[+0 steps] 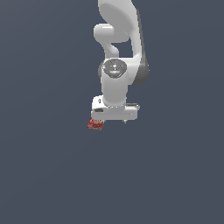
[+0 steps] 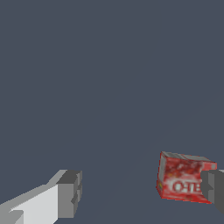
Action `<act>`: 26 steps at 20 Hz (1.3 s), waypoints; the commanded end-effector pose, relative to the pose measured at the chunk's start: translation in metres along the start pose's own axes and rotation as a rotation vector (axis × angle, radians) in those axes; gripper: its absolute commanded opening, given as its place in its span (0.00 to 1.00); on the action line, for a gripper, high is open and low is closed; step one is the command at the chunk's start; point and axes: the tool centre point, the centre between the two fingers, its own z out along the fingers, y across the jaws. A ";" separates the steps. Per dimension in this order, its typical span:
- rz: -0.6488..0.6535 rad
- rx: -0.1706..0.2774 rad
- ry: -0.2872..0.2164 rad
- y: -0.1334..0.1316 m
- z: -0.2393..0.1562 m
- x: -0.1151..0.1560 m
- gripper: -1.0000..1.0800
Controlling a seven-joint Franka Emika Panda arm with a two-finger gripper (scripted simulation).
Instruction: Pick up the object and move it to a goal position.
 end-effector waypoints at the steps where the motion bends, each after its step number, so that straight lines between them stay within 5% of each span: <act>1: 0.000 0.000 0.000 0.000 0.000 0.000 0.96; 15: 0.011 0.012 0.033 -0.004 -0.019 0.008 0.96; 26: -0.106 0.002 0.031 0.010 -0.009 0.003 0.96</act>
